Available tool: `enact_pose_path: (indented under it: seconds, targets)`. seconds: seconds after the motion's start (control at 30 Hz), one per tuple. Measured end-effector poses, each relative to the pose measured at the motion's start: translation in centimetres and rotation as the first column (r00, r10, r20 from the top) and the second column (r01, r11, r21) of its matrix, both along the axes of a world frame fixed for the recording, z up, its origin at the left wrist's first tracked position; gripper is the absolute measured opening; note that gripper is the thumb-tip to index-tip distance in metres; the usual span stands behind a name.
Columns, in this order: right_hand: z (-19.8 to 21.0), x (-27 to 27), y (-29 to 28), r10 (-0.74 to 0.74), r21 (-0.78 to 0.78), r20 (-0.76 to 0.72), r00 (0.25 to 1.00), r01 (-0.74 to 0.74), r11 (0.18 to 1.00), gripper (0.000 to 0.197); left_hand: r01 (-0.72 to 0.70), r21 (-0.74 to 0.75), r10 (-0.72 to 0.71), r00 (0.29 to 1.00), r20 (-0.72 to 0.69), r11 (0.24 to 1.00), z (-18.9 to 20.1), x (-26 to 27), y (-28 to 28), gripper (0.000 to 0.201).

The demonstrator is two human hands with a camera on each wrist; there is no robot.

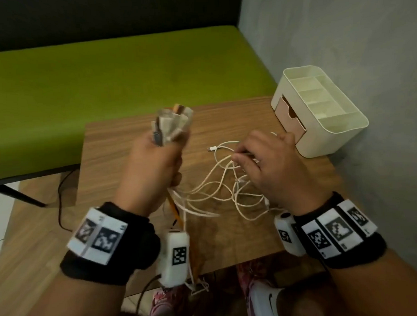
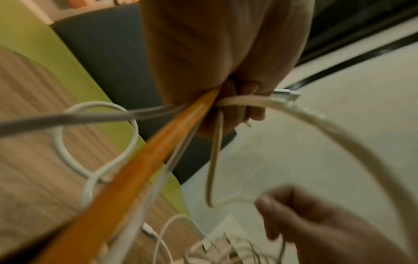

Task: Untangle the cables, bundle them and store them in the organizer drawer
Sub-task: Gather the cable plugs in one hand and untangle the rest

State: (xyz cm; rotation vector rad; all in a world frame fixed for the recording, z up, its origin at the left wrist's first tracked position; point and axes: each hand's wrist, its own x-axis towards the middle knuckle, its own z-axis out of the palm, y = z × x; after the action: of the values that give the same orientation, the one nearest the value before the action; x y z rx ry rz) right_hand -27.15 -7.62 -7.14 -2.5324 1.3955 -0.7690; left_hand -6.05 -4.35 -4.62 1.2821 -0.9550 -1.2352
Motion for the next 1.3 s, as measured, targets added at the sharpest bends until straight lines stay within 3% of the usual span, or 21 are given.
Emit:
enact_pose_path:
  seconds: [0.1,0.2,0.37,0.4,0.47,0.5,0.57,0.67,0.73,0.77,0.83,0.9,0.93,0.97,1.03,1.13,1.2,1.3]
  targets:
    - [0.4,1.4,0.8,0.081,-0.093,0.153,0.985,-0.067,0.993,0.007,0.084,-0.034,-0.08,0.991,0.111,0.996,-0.2,-2.4,0.3,0.029]
    - [0.3,1.8,1.1,0.122,-0.065,0.289,0.95,-0.108,0.992,0.008,0.152,-0.048,-0.141,0.973,0.183,0.987,-0.2,-3.4,0.5,0.028]
    - [0.7,1.8,1.3,0.175,-0.058,0.385,0.906,-0.165,0.985,0.012,0.235,-0.009,-0.223,0.936,0.271,0.972,-0.3,-2.5,0.1,0.028]
    - [1.0,1.8,1.3,0.182,-0.02,0.425,0.887,-0.192,0.981,0.009,0.252,-0.009,-0.242,0.939,0.245,0.968,-0.3,-2.4,0.2,0.025]
    - [1.6,1.4,1.4,0.124,0.188,0.493,0.861,-0.244,0.951,0.006,0.194,-0.028,-0.193,0.98,0.047,0.981,0.0,-2.1,0.1,0.012]
    - [1.6,1.1,1.3,0.078,0.329,0.466,0.881,-0.255,0.909,0.011,0.137,-0.037,-0.14,0.986,-0.09,0.99,0.2,-1.6,0.0,0.007]
    - [1.2,0.3,0.8,0.063,0.514,0.277,0.959,-0.203,0.833,0.019,0.045,-0.065,-0.062,0.954,-0.294,0.997,0.6,0.2,-0.3,0.013]
    - [0.3,-1.0,-0.3,0.081,0.54,0.074,0.994,-0.108,0.834,0.022,-0.02,-0.023,0.01,0.926,-0.377,1.0,0.9,2.9,-0.4,0.02]
    - [0.3,-1.5,-0.8,0.05,0.486,0.05,0.998,-0.068,0.871,0.02,-0.046,0.057,0.064,0.927,-0.37,0.997,0.2,3.8,-0.3,0.022]
    - [0.5,-1.7,-1.0,0.028,0.45,0.082,0.996,-0.062,0.891,0.02,-0.074,0.088,0.098,0.948,-0.302,0.993,-0.2,4.0,-0.4,0.02]
    - [0.7,-1.9,-1.2,0.007,0.365,0.144,0.99,-0.06,0.929,0.021,-0.195,0.073,0.187,0.977,0.106,0.978,-0.8,4.1,-0.6,0.016]
    - [0.4,-1.7,-1.2,-0.012,0.271,0.036,0.999,0.002,0.963,0.026,-0.292,-0.047,0.272,0.807,0.523,0.955,-0.9,3.9,-0.6,0.016]
    - [0.2,-1.5,-1.1,-0.02,0.228,-0.038,0.999,0.028,0.973,0.03,-0.314,-0.136,0.331,0.735,0.592,0.94,-0.6,3.5,-0.5,0.017]
    - [0.0,-1.2,-0.9,-0.022,0.183,-0.091,0.996,0.038,0.982,0.032,-0.311,-0.22,0.38,0.718,0.583,0.925,-0.2,2.8,-0.4,0.013]
    - [-0.4,-0.5,-0.4,-0.01,0.105,-0.134,0.991,0.025,0.994,0.031,-0.23,-0.283,0.352,0.772,0.529,0.931,0.4,0.6,-0.1,0.011]
    - [-0.4,0.6,0.2,0.005,0.064,-0.066,0.998,-0.001,0.998,0.029,-0.006,-0.217,0.11,0.876,0.47,0.976,-0.8,-2.3,-0.1,0.023]
    - [0.2,0.9,0.3,0.012,0.059,0.042,0.999,-0.014,0.998,0.029,0.154,-0.149,-0.056,0.854,0.518,0.977,-1.8,-3.2,-0.2,0.024]
    - [1.0,0.9,0.4,0.01,-0.015,0.196,0.981,-0.007,1.0,0.017,0.24,-0.04,-0.166,0.774,0.611,0.97,-1.8,-3.2,-0.3,0.024]
